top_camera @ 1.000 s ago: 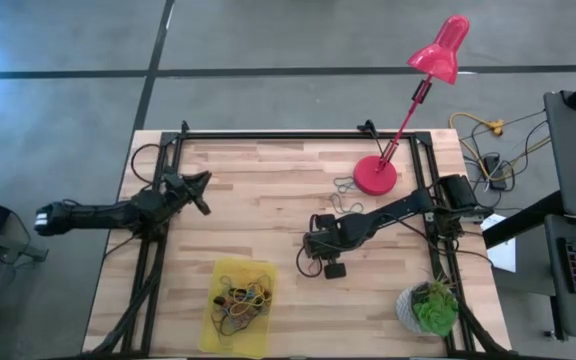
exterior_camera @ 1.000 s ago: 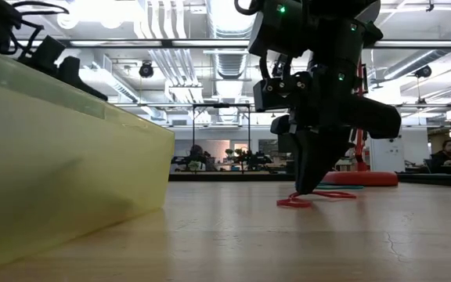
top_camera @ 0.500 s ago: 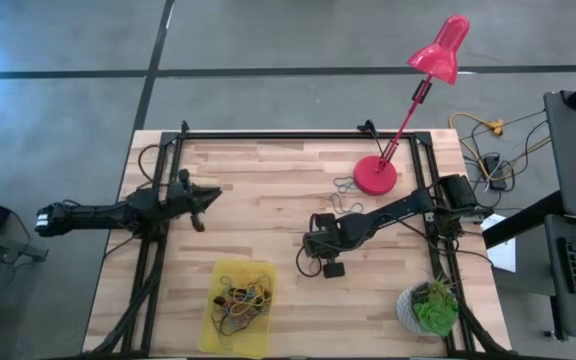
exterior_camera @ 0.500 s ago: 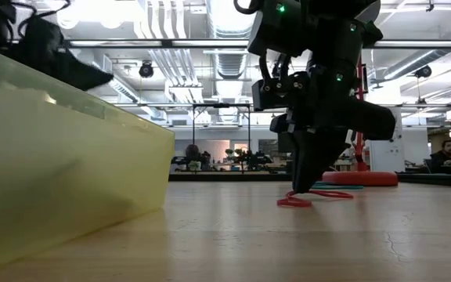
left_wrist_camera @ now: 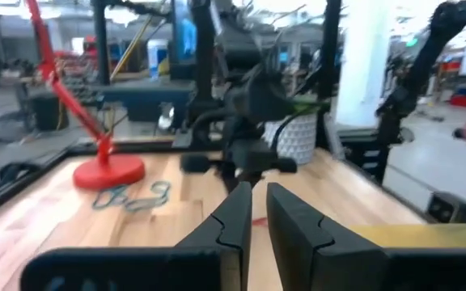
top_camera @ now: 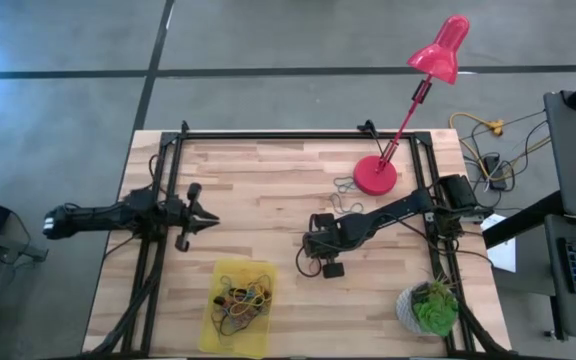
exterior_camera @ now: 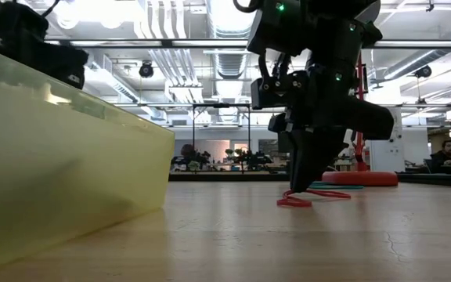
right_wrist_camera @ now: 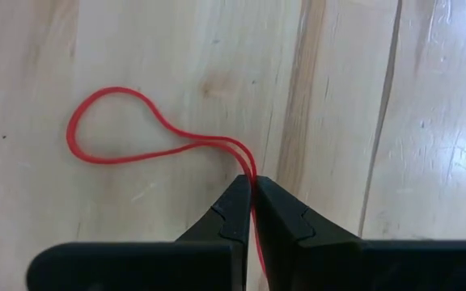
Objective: Pick and place rubber bands into bin
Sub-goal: Put the red rubber band into the bin
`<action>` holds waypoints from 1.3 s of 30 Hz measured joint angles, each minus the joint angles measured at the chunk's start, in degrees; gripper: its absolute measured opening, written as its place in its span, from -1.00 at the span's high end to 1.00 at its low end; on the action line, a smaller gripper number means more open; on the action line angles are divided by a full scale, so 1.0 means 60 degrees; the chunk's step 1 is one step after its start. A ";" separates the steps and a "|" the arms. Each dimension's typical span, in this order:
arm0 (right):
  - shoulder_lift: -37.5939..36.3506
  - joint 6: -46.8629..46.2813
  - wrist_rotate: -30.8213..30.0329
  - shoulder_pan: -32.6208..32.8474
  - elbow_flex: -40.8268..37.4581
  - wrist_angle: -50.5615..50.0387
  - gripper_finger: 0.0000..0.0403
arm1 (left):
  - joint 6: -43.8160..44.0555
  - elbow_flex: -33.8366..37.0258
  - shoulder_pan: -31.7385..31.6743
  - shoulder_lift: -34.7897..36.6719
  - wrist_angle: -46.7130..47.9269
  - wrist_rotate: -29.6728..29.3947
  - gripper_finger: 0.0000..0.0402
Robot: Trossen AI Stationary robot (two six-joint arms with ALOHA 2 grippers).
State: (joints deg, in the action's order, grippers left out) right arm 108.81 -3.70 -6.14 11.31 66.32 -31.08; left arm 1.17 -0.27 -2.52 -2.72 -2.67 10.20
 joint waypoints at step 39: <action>-0.0874 0.0860 0.0832 -0.0232 0.1490 -0.0436 0.96 | -0.0015 -0.0007 0.0000 -0.0611 0.0024 -0.0248 0.87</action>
State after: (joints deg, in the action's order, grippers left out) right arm 103.57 1.46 -1.15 9.92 75.26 -33.70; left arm 1.08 -0.32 -2.52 -6.39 -2.52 8.71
